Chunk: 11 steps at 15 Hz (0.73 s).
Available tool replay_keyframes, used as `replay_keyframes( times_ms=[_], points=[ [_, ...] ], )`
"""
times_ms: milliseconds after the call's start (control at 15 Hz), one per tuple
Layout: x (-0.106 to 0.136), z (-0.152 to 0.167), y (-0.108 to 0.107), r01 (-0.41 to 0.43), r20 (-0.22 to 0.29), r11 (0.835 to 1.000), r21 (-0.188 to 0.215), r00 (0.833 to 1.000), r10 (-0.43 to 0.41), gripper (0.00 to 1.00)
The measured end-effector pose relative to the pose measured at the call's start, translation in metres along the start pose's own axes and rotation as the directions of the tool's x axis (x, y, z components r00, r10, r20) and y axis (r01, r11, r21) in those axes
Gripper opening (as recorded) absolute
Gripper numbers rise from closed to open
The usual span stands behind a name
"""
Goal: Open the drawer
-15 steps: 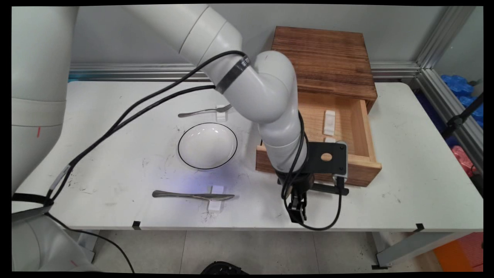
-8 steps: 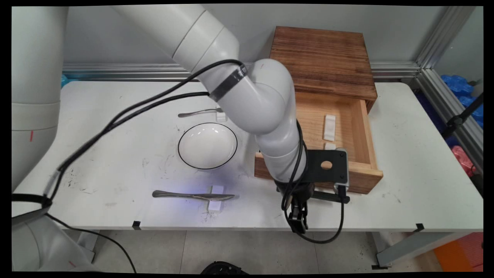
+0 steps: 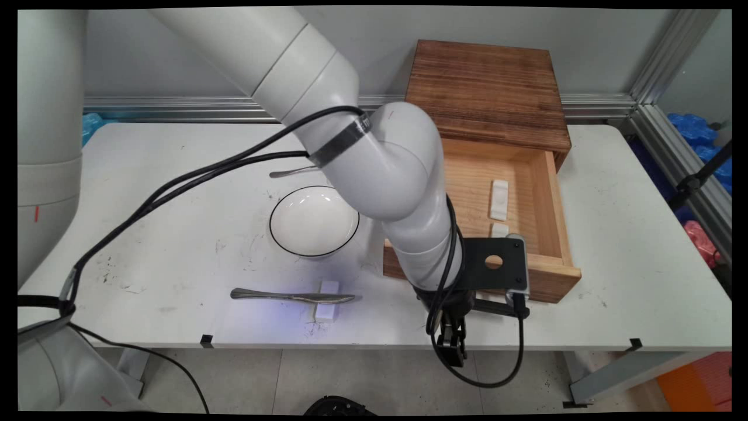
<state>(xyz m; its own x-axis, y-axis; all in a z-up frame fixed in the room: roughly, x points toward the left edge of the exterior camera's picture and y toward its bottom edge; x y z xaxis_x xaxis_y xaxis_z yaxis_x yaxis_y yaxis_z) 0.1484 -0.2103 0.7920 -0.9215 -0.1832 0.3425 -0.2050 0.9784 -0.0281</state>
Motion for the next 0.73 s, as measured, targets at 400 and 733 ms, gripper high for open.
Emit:
replay_keyframes(
  times_ms=[400,733],
  points=[
    [-0.001,0.0,0.01,0.007,0.0,1.0,0.001,1.0,-0.007,1.0],
    [-0.001,-0.003,0.016,-0.002,-0.003,1.0,0.002,1.0,0.002,1.0]
  ],
)
